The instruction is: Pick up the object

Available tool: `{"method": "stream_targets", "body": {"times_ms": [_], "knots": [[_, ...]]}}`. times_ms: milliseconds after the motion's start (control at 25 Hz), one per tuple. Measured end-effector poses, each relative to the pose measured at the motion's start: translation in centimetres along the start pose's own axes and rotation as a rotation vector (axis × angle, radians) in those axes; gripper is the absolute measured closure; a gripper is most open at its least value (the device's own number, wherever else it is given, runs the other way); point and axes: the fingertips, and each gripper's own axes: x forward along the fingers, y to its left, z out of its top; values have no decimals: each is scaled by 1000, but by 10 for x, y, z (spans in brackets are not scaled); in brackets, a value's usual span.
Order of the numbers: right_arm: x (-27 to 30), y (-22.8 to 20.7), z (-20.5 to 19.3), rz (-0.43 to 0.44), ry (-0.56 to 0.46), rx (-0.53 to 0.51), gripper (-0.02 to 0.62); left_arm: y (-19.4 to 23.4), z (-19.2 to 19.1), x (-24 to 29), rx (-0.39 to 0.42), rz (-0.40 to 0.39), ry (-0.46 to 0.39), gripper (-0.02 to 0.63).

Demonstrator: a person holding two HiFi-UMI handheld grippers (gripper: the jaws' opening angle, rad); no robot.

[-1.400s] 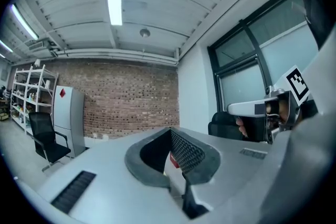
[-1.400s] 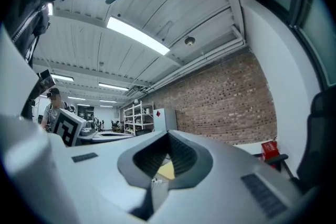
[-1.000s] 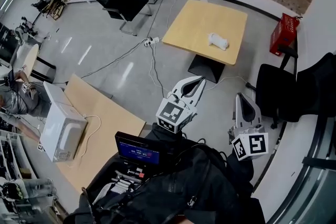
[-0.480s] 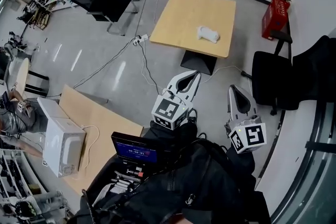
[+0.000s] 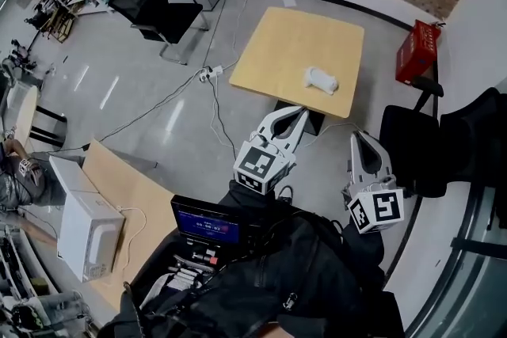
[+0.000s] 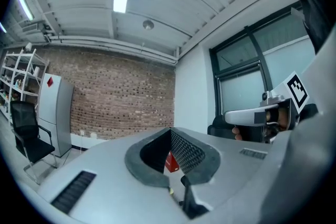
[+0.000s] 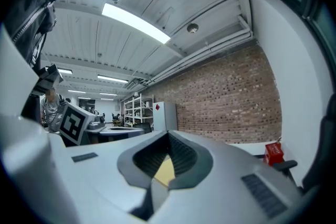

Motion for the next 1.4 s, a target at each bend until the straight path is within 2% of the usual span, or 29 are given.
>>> {"method": "stream_targets", "body": {"times_ms": [160,320,520,800,1000,1240,1400], "knots": [[25,-1,0,-4,8,-14,591,24,0,9,28,7,-1,607],[49,4,-2,-13,43,-92,591,46,-1,16,54,16,2,607],[71,12,-8,3,62,-103,591,68,-7,24,33,11,7,607],[82,11,-19,6,95,-107,591,75,-27,35,-15,-8,39,607],[86,-7,-26,38,87,-63,591,73,-40,49,-25,1,73,607],[117,-40,-29,68,59,12,591,98,-45,64,-10,74,101,607],[137,-58,-30,101,44,10,591,110,-41,84,13,107,97,608]]}}
